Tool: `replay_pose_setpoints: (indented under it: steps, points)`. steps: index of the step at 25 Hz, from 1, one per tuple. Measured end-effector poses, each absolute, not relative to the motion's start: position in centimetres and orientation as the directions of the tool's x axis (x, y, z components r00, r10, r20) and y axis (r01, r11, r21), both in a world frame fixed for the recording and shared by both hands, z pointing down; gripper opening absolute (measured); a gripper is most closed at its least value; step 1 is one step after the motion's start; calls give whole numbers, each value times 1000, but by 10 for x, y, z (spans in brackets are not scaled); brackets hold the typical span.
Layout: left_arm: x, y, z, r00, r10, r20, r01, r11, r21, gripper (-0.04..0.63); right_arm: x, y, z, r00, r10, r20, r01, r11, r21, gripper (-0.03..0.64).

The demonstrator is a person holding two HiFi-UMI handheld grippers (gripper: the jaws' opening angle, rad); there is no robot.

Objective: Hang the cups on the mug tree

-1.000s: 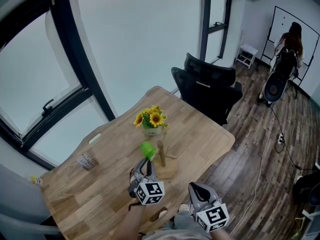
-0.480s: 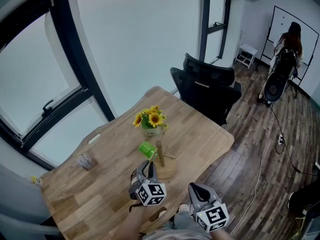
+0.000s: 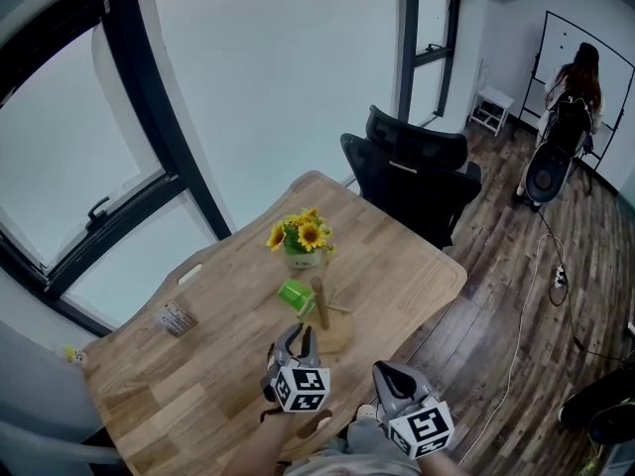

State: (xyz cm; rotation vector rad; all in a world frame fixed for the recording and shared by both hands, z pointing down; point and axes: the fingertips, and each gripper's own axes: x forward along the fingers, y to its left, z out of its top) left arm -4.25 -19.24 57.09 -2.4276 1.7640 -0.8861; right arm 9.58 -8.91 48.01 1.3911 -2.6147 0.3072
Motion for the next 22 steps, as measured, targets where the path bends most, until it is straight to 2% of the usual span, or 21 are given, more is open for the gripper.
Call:
replay_pose_setpoints:
  steps: [10, 12, 16, 22]
  points:
    - [-38, -166, 552, 343, -831, 438, -914, -403, -49, 61, 77, -92, 478, -595, -769, 232, -802, 588, -108, 0]
    - [-38, -163, 542, 365, -833, 417, -915, -403, -5, 42, 72, -93, 478, -606, -760, 234, -793, 599, -112, 0]
    - [-38, -155, 527, 388, -839, 380, -913, -407, 34, 6, 65, -96, 477, -626, -744, 233, -778, 617, -117, -2]
    - [-36, -142, 503, 430, -846, 315, -902, -422, 96, 3, 56, -100, 476, -645, -728, 232, -762, 635, -124, -2]
